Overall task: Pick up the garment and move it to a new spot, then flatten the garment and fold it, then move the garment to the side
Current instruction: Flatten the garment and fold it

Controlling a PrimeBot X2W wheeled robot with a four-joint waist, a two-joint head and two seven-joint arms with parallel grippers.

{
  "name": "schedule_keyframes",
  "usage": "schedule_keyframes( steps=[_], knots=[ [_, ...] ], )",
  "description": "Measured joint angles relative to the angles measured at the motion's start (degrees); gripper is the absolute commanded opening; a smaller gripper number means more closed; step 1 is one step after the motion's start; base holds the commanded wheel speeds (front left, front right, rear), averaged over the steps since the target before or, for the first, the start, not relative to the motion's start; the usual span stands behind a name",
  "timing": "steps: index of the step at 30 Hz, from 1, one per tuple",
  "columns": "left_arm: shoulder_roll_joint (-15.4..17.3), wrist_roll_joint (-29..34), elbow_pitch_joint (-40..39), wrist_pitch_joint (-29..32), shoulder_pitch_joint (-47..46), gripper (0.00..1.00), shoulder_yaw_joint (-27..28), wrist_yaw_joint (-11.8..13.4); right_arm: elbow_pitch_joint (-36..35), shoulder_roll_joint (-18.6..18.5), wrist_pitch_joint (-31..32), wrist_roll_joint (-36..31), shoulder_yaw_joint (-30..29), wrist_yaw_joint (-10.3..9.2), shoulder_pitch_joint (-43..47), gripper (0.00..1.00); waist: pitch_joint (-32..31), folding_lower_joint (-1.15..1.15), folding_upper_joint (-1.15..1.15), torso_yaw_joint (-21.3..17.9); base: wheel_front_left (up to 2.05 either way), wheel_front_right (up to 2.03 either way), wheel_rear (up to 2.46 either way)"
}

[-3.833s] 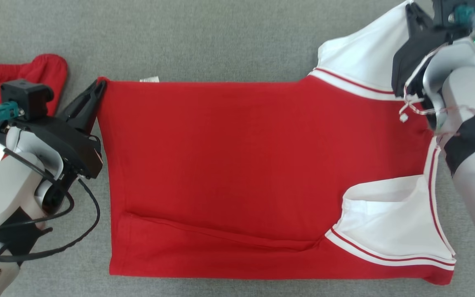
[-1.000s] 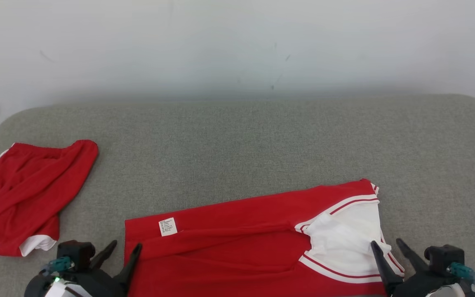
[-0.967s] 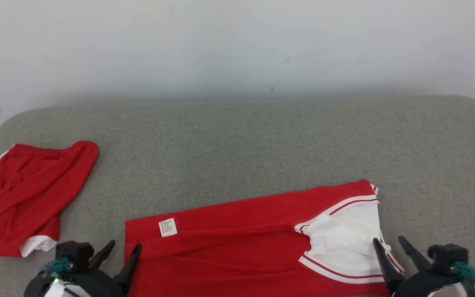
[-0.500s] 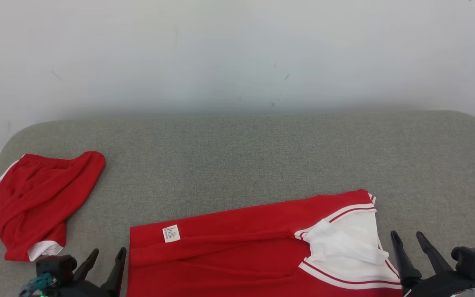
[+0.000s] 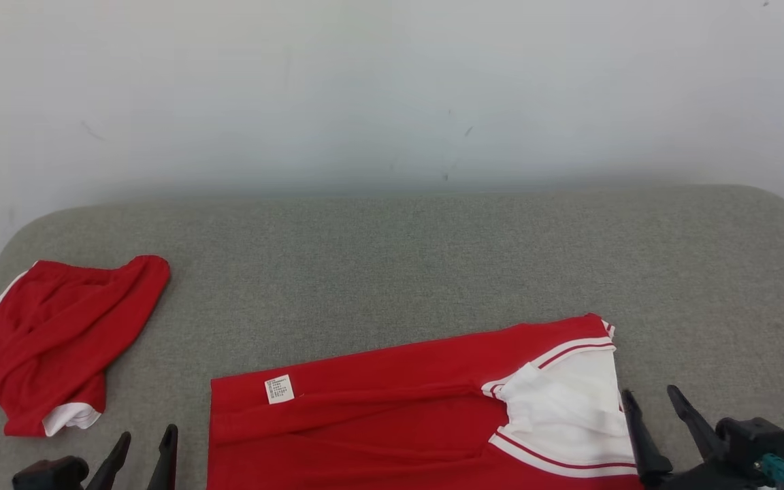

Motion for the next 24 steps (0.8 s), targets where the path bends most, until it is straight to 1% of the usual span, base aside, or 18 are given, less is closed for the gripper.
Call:
schedule_keyframes(
  steps=[4, 9, 12, 15, 19, 24],
  knots=[
    [-0.5, 1.5, -3.2, 0.0, 3.1, 1.00, 2.5, 0.5, -3.3, 0.0, 0.0, -3.8, 1.5, -1.53, 0.0, 1.00, -0.3, -0.01, 0.00, -0.3, 0.00, 0.00, 0.00],
    [-0.5, 3.8, -5.9, 0.0, 5.4, 1.00, 5.5, 0.5, -5.8, -0.1, 0.0, -6.6, 2.6, -2.88, 0.1, 1.00, -0.3, -0.01, 0.00, -0.5, 0.00, 0.00, 0.00],
    [-0.6, 4.6, -7.0, 0.0, 7.3, 1.00, 7.4, 0.5, -6.6, -0.1, -0.3, -7.3, 2.6, -3.49, 0.0, 1.00, -0.1, -0.01, 0.00, -0.8, 0.00, 0.00, 0.00],
    [-1.7, 6.7, -7.7, 0.0, 7.8, 1.00, 9.3, 0.5, -7.2, -0.5, -0.3, -7.5, 2.2, -4.26, 0.1, 1.00, 0.1, 0.00, 0.00, -1.0, 0.00, 0.00, 0.00],
    [-2.8, 8.5, -8.7, 0.0, 9.5, 1.00, 11.7, 0.5, -8.1, -0.6, -0.3, -7.7, 1.9, -4.79, 0.4, 1.00, 0.2, 0.00, 0.00, -1.2, 0.00, 0.00, 0.00],
    [-3.3, 11.6, -10.2, 0.0, 10.9, 1.00, 13.7, 0.5, -8.6, -0.6, -0.3, -8.2, 1.9, -4.87, 1.2, 1.00, 0.4, -0.01, 0.00, -1.5, 0.00, 0.00, 0.00]
  ],
)
